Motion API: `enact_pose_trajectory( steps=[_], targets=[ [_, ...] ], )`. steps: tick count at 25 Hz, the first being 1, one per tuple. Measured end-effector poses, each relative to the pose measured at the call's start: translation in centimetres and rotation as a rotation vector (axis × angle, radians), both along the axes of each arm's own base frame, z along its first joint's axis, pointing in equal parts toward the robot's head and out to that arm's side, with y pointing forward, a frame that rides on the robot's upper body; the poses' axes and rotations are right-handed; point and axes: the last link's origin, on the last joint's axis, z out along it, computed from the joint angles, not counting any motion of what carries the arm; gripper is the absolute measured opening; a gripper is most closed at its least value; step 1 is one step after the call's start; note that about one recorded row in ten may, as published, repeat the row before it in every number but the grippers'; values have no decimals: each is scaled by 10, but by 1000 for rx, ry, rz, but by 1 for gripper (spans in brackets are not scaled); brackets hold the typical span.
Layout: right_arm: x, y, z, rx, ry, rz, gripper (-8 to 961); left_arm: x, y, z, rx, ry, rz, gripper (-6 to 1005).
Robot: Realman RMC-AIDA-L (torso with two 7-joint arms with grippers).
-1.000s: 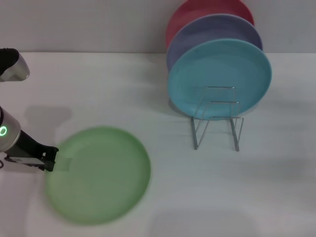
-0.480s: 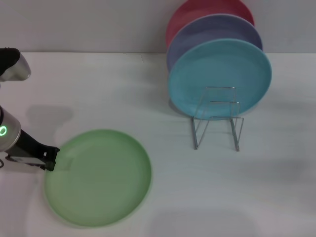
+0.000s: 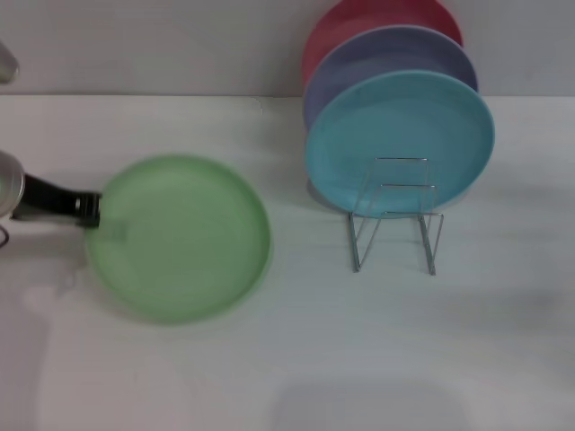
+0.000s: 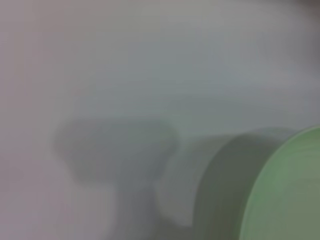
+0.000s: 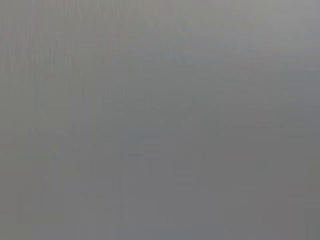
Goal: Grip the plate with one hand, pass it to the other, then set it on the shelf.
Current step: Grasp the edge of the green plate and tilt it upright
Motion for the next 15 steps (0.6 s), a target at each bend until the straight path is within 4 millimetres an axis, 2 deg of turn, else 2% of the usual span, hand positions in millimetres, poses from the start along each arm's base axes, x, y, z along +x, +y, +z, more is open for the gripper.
enact_pose_trajectory(
  steps=[6, 15],
  targets=[
    [-1, 0, -1, -4, 0, 3, 595, 2, 14, 6, 136, -55, -92, 33],
    [-2, 0, -6, -7, 3, -6, 595, -18, 19, 15, 464, -65, -243, 33]
  ],
)
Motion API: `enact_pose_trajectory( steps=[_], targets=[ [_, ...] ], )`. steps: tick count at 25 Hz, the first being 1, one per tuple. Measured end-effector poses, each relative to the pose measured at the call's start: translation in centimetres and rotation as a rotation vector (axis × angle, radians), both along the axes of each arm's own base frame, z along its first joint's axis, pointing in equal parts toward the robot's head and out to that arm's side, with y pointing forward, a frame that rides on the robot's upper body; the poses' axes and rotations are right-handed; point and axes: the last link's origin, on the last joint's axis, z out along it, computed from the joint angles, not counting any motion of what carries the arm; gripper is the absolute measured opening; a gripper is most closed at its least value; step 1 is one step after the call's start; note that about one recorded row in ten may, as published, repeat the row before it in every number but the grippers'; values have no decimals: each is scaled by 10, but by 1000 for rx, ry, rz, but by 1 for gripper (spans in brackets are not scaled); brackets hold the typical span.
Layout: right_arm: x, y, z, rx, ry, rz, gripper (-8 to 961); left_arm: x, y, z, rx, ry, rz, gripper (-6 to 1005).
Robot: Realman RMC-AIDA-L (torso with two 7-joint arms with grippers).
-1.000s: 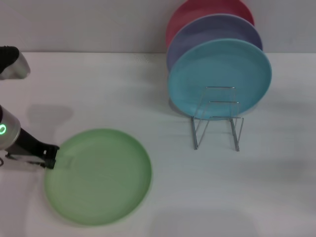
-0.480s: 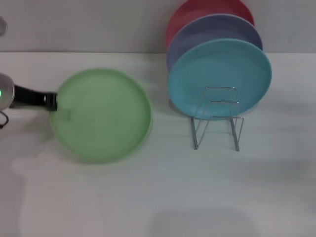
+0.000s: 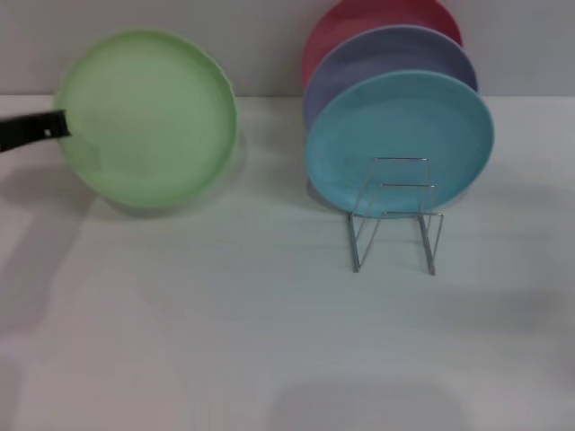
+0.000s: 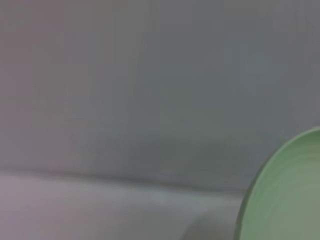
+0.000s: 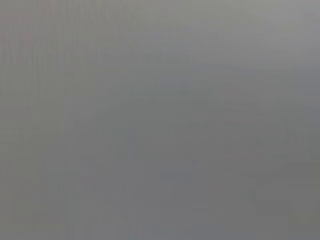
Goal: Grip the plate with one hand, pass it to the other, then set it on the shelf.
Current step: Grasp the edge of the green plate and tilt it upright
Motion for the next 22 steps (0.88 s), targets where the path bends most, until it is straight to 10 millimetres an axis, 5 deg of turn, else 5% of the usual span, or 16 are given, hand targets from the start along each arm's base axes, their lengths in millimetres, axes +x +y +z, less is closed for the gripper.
enact_pose_trajectory(
  steps=[15, 22],
  targets=[
    [3, -2, -3, -3, -36, -38, 596, 24, -24, -5, 418, 65, -364, 32],
    [6, -7, -3, -2, -33, -40, 596, 30, -55, -40, 476, 58, -502, 30]
  ],
)
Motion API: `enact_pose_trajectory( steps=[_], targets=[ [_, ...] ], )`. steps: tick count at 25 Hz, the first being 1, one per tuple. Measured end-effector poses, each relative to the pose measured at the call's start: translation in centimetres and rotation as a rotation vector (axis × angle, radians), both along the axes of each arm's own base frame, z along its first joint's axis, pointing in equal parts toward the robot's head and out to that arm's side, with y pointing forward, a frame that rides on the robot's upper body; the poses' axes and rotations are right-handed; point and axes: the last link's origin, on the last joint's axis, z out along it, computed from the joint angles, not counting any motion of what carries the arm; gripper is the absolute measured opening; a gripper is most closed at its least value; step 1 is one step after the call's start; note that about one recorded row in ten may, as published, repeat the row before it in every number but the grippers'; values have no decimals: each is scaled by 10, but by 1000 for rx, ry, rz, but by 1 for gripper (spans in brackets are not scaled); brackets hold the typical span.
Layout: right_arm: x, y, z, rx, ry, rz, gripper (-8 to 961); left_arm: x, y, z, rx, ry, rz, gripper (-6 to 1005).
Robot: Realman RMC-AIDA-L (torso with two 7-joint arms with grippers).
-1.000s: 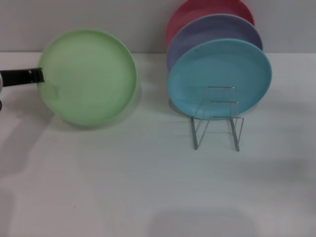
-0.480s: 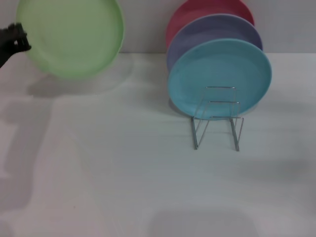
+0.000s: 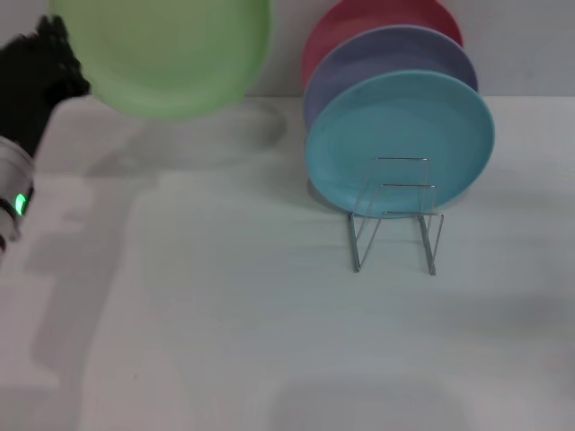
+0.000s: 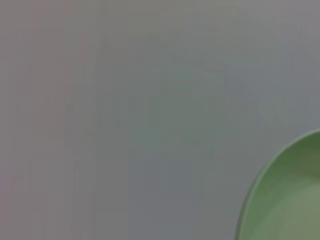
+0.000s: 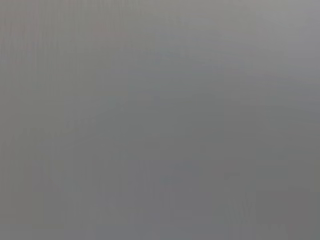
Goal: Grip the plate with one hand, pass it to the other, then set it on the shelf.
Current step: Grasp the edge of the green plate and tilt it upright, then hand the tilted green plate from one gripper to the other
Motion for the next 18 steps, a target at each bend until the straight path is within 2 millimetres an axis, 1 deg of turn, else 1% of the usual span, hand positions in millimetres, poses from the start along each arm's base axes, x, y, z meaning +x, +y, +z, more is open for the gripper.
enact_pose_trajectory(
  steps=[1, 2, 3, 5, 6, 7, 8, 9, 11, 12, 18],
  targets=[
    [0, 0, 0, -1, -1, 0, 595, 0, -5, -6, -2, 2, -14, 30],
    [1, -1, 0, -1, -4, -1, 595, -4, -15, -19, -2, 10, -40, 30],
    [1, -1, 0, -1, -4, -1, 595, -4, -15, -19, -2, 10, -40, 30],
    [1, -1, 1, -2, -10, -1, 595, -9, -25, -29, 3, 19, -63, 30],
    [1, -1, 2, -2, -12, -1, 595, -12, -32, -35, 9, 21, -79, 30],
    [2, -1, 4, -1, -20, -1, 595, -20, -43, -43, 10, 15, -89, 30],
    [2, -1, 4, -1, -20, -1, 594, -20, -43, -43, 10, 15, -89, 30],
    [2, -1, 5, 1, -25, -1, 594, -24, -47, -45, 10, 7, -87, 30],
    [2, -1, 7, 5, -35, -1, 594, -32, -56, -51, 8, -4, -79, 29],
    [1, 0, 8, 7, -38, 2, 594, -38, -65, -56, 9, -10, -81, 29],
    [-6, -4, 7, 21, -39, 55, 595, -49, -73, -65, -13, -21, -55, 29]
  ],
)
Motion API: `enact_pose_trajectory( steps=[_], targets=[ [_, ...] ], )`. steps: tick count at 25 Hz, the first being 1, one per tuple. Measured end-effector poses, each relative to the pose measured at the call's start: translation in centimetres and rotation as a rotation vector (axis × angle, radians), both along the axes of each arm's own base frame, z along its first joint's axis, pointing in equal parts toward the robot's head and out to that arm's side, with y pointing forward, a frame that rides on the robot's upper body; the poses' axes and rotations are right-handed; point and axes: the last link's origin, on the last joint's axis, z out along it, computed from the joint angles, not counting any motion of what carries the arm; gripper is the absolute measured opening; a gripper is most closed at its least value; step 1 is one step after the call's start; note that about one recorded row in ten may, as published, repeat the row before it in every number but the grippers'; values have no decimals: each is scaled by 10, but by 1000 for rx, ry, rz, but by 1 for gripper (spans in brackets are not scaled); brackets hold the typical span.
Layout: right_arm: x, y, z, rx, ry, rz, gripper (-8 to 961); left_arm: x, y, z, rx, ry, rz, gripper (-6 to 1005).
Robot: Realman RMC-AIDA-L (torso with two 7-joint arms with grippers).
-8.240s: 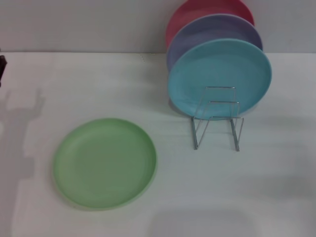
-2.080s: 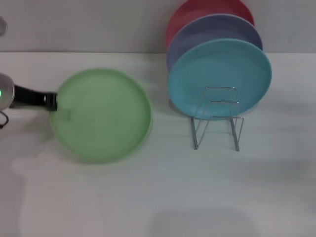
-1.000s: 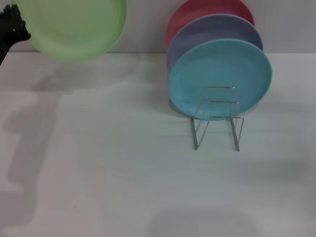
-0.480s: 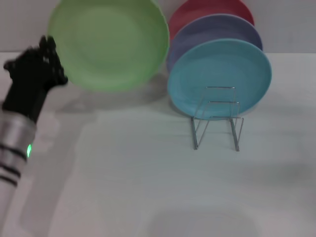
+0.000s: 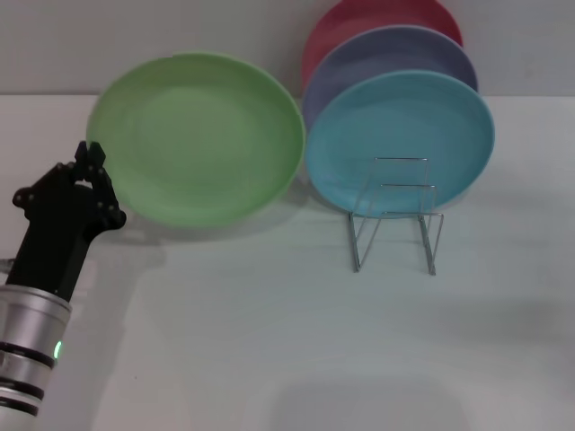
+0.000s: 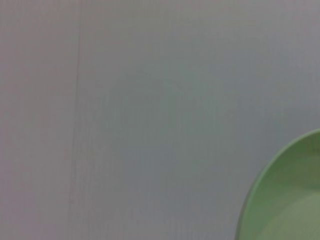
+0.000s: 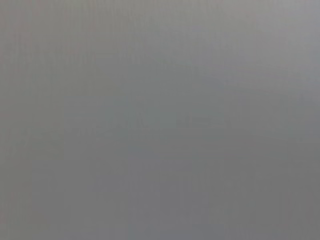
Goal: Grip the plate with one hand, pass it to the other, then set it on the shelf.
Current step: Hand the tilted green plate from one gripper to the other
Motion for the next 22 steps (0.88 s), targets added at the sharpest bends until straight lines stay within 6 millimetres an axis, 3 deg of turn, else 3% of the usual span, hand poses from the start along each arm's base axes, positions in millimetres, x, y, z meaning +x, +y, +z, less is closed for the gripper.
enact_pose_trajectory(
  steps=[8, 9, 22],
  targets=[
    [-11, -23, -22, -79, -40, 116, 595, -1, 3, -8, -4, 8, 58, 30],
    [-16, -29, -35, -127, -35, 147, 595, -1, 4, -8, 2, -9, 76, 30],
    [-45, -62, -97, -294, -10, 236, 594, -4, -3, -13, -14, -35, 102, 30]
  ],
)
